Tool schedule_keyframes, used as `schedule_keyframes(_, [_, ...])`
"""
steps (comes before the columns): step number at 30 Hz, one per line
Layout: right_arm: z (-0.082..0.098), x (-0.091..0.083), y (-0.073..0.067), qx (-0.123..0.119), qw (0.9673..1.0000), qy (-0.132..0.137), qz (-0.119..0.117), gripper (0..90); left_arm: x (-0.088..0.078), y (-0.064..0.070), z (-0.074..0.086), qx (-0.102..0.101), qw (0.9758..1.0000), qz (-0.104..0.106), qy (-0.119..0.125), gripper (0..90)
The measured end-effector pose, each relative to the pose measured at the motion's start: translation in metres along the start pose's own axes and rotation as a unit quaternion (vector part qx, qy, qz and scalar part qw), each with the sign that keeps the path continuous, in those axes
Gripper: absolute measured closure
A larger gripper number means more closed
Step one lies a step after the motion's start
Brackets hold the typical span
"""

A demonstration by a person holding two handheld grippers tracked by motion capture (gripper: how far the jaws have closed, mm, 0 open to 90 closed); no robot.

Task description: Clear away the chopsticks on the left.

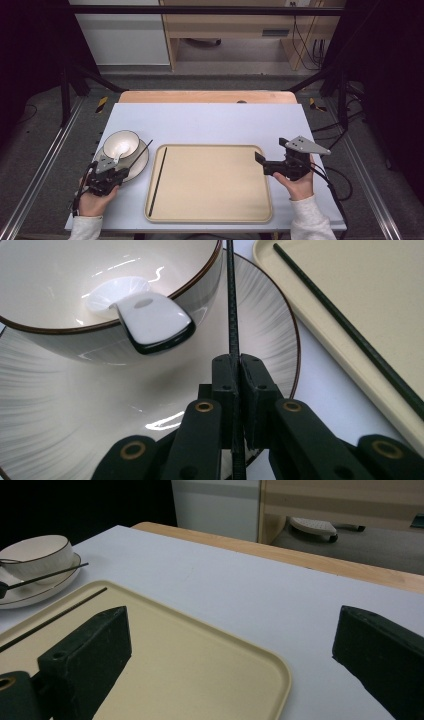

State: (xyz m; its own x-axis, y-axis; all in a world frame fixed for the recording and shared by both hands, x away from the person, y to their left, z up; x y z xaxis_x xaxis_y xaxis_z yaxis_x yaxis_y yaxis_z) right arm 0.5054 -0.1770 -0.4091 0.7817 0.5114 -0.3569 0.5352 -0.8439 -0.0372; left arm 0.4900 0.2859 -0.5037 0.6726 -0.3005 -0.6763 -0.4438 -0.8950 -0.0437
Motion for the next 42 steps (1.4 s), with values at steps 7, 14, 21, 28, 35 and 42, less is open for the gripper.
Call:
schedule_keyframes(7, [0.000,-0.001,0.001,-0.001,1.0000,0.000,0.001,2.3,-0.005,0.008,-0.005,-0.005,0.9999,-0.002,0.014,85.5])
schedule_keyframes(14, [-0.001,-0.002,0.001,-0.001,1.0000,0.003,0.002,2.3,-0.010,0.020,-0.013,-0.006,0.9996,-0.002,0.029,85.5])
schedule_keyframes(21, [-0.001,-0.003,0.002,-0.001,1.0000,0.002,0.004,2.2,-0.015,0.033,-0.020,-0.013,0.9987,0.001,0.049,85.6])
schedule_keyframes(28, [-0.001,-0.003,0.002,-0.002,1.0000,0.003,0.005,2.2,-0.017,0.047,-0.026,-0.013,0.9981,0.004,0.060,85.6])
schedule_keyframes(35, [-0.001,-0.003,0.002,-0.002,1.0000,0.002,0.005,2.2,-0.016,0.059,-0.029,-0.015,0.9976,0.004,0.068,85.6])
schedule_keyframes(42, [-0.001,-0.002,0.002,-0.002,1.0000,0.001,0.006,2.2,-0.016,0.069,-0.033,-0.021,0.9967,0.002,0.079,85.6])
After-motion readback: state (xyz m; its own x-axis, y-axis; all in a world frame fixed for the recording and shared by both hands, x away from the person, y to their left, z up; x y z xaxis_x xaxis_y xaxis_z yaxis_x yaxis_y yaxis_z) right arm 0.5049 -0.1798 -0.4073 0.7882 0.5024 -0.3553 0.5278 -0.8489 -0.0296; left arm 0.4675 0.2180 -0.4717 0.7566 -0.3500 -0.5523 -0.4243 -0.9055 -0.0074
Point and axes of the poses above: each handheld gripper's, and its own axes: x roughly forward along the jaws, z roughly out of its underside, y roughly to its right, the point moved 8 cm from there along x, roughly forward along the jaws, and after that the axes turned 2 degrees about -x, right-handed, at the moved point
